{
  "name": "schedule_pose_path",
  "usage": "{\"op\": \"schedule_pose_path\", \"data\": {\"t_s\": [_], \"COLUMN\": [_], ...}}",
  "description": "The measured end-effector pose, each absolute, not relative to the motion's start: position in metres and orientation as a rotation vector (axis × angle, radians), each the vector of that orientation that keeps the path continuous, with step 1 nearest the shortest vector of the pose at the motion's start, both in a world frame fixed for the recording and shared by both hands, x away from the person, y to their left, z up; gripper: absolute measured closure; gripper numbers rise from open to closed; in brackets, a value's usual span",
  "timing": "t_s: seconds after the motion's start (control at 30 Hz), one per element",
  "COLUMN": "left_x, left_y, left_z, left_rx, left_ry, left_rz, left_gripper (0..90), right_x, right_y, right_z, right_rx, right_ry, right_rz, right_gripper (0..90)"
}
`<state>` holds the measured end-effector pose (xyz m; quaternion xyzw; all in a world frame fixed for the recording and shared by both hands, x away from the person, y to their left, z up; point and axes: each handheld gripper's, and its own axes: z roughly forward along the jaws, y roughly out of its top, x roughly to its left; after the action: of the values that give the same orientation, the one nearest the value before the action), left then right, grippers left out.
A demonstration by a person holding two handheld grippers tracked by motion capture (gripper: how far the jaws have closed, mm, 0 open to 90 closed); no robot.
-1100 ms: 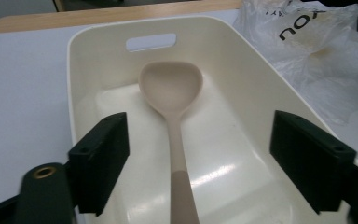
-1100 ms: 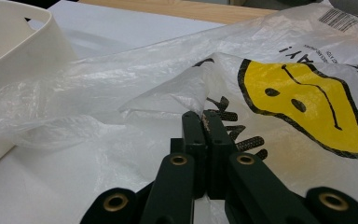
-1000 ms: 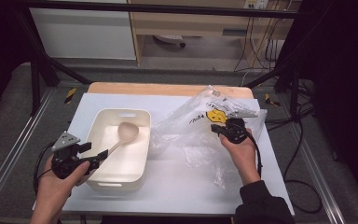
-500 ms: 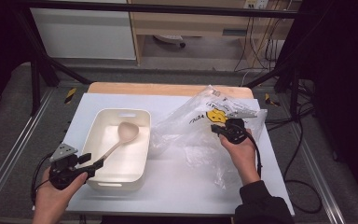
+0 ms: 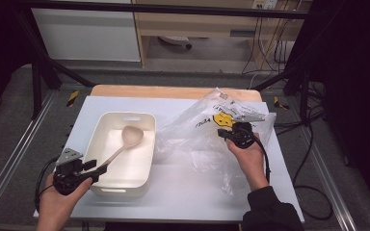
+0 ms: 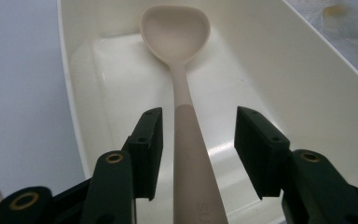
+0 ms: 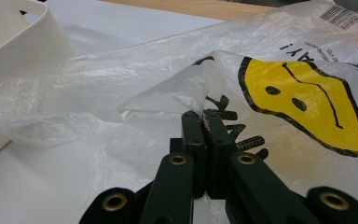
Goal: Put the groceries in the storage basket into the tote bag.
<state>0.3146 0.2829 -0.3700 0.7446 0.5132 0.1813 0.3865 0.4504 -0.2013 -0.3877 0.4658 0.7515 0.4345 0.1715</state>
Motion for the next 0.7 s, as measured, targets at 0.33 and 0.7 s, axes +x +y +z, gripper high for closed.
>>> {"op": "schedule_pose_path", "data": {"t_s": [0.33, 0.7], "left_x": [0.316, 0.3158], "left_y": [0.2819, 0.2823], "left_z": [-0.3731, -0.3749], "left_rx": [1.91, 1.931], "left_ry": [1.315, 1.32], "left_rz": [0.454, 0.453], "left_gripper": [53.4, 55.7], "right_x": [0.4503, 0.4503], "right_y": [-0.201, -0.2011], "right_z": [-0.3874, -0.3874], "right_rx": [1.319, 1.322], "right_ry": [2.14, 2.142], "right_rz": [1.232, 1.229], "right_gripper": [90.0, 90.0]}}
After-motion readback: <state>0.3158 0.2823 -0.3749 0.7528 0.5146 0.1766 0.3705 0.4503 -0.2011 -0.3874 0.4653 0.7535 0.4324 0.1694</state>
